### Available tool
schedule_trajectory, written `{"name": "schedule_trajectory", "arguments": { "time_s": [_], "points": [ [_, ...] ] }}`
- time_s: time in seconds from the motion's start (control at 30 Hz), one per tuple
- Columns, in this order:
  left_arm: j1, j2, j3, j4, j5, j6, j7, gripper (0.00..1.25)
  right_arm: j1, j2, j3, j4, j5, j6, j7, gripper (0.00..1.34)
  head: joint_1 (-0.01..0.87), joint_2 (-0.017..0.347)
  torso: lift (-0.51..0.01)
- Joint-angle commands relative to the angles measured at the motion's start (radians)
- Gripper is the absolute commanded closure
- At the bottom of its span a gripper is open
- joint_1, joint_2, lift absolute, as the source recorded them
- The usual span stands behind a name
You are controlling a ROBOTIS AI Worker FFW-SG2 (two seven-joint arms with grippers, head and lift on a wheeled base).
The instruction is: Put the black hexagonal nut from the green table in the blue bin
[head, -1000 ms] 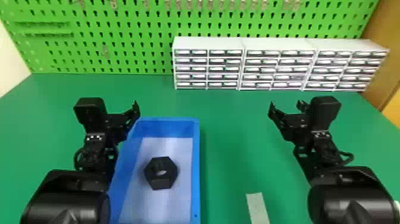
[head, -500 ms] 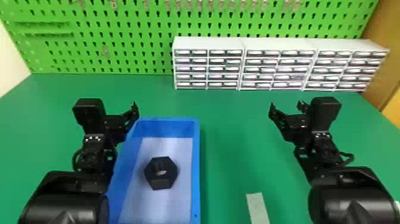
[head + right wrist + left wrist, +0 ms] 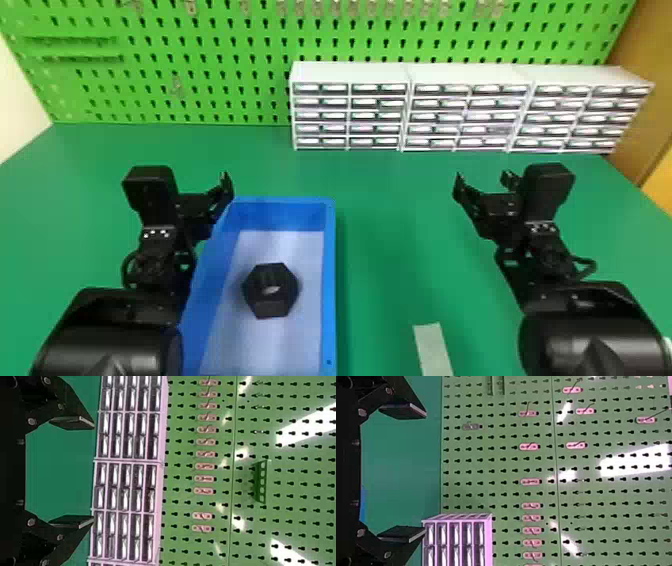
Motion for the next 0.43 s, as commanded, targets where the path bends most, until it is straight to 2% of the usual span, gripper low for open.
{"name": "schedule_trajectory", "arguments": {
  "time_s": [0.0,0.4],
  "points": [
    [-0.001,0.0,-0.002,0.0,0.001,0.001,0.0,0.24,0.0,0.0,0.0,0.0,0.0,0.0,0.0,0.43,0.686,0.051,-0.096],
    [-0.004,0.0,-0.003,0.0,0.001,0.001,0.0,0.24,0.0,0.002,0.006,0.0,-0.003,0.003,0.0,0.43,0.686,0.051,-0.096]
  ]
}}
